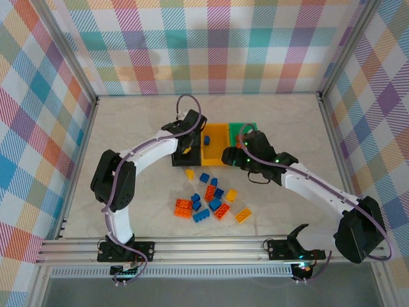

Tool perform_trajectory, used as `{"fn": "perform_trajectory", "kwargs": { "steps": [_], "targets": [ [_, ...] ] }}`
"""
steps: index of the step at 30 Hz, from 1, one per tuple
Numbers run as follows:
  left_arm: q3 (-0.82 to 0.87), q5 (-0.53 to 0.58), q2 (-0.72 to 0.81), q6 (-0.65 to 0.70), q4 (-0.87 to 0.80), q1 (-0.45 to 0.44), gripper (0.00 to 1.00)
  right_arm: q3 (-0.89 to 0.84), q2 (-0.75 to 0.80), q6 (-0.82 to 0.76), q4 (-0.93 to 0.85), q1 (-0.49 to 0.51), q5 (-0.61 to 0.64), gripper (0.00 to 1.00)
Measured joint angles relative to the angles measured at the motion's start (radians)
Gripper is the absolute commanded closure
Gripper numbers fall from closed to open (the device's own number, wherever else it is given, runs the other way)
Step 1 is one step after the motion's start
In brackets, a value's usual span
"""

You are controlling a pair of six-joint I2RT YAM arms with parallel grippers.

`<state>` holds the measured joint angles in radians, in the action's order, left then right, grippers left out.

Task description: Sort the legos into containers by color

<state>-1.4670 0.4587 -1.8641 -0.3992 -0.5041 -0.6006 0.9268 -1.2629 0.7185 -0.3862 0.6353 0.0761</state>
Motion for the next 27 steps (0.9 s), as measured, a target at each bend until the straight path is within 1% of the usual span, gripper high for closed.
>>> {"fn": "perform_trajectory", "kwargs": {
  "steps": [3, 5, 6, 13, 16, 23, 27],
  "targets": [
    [-0.009, -0.021, 0.031, -0.005, -0.006, -0.005, 0.16, -0.021, 0.007, 0.000, -0.018, 0.000, -0.018, 0.15],
    [0.008, -0.045, 0.079, -0.015, -0.011, -0.012, 0.11, -0.032, 0.008, 0.000, -0.040, 0.000, -0.037, 0.15],
    [0.031, -0.058, 0.121, -0.021, -0.011, -0.019, 0.00, -0.037, 0.008, 0.000, -0.052, 0.000, -0.046, 0.15],
    [0.283, -0.173, 0.490, -0.102, 0.024, -0.098, 0.00, -0.103, -0.004, 0.008, -0.111, 0.035, -0.113, 0.17],
    [0.401, -0.205, 0.607, -0.138, 0.036, -0.121, 0.00, -0.122, -0.033, 0.015, -0.132, 0.067, -0.128, 0.18],
    [0.643, -0.225, 0.762, -0.219, 0.024, -0.127, 0.00, -0.148, -0.116, 0.084, -0.118, 0.135, -0.126, 0.22],
    [0.712, -0.223, 0.826, -0.260, 0.020, -0.127, 0.00, -0.149, -0.164, 0.135, -0.104, 0.159, -0.102, 0.30]
  ]
}}
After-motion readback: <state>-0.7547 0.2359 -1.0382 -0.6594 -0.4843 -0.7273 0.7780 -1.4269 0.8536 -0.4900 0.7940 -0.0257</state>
